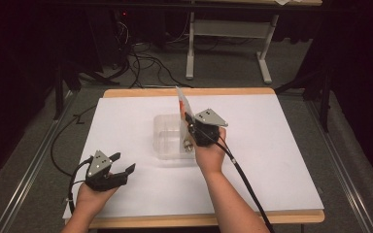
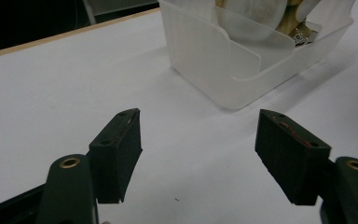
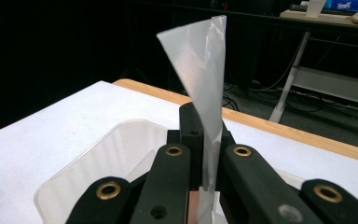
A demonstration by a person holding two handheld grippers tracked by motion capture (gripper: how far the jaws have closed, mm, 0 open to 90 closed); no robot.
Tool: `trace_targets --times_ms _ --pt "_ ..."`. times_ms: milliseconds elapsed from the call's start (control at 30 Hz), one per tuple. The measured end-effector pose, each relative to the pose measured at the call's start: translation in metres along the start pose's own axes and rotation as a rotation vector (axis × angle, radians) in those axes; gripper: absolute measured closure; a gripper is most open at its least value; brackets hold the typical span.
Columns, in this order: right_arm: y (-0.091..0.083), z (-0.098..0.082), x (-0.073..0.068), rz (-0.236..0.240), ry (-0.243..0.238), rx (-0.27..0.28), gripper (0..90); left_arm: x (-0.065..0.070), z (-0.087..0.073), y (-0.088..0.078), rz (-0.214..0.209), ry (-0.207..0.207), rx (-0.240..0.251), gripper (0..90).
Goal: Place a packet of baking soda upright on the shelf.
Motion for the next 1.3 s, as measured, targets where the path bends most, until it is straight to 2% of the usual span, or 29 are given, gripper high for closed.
trace_targets --times_ms 567,667,1067,1300 --pt "-0.003 -0.012 -0.001 0.010 0.019 -0.003 90.0 0.000 0.000 0.000 -0.005 0.002 -0.002 31.9" --pt "-0.003 -0.018 -0.001 0.011 0.024 -0.021 90.0 0.001 0.000 0.001 -0.006 0.003 -0.002 31.9" --pt "-0.013 -0.041 -0.003 0.024 0.030 -0.023 89.5 0.002 0.000 0.002 -0.010 0.013 -0.009 31.9" --pt "-0.017 -0.048 -0.004 0.030 0.031 -0.019 89.5 0.003 0.000 0.002 -0.011 0.017 -0.010 32.0"
Point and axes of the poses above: each handheld gripper's, and its own axes: y roughly forward along the jaws, z roughly out of its top, x roughly to its right, the point moved 5 cm from there along y, roughly forward along the jaws, and after that the axes turned 7 degrees about y, right-handed, at the moved point
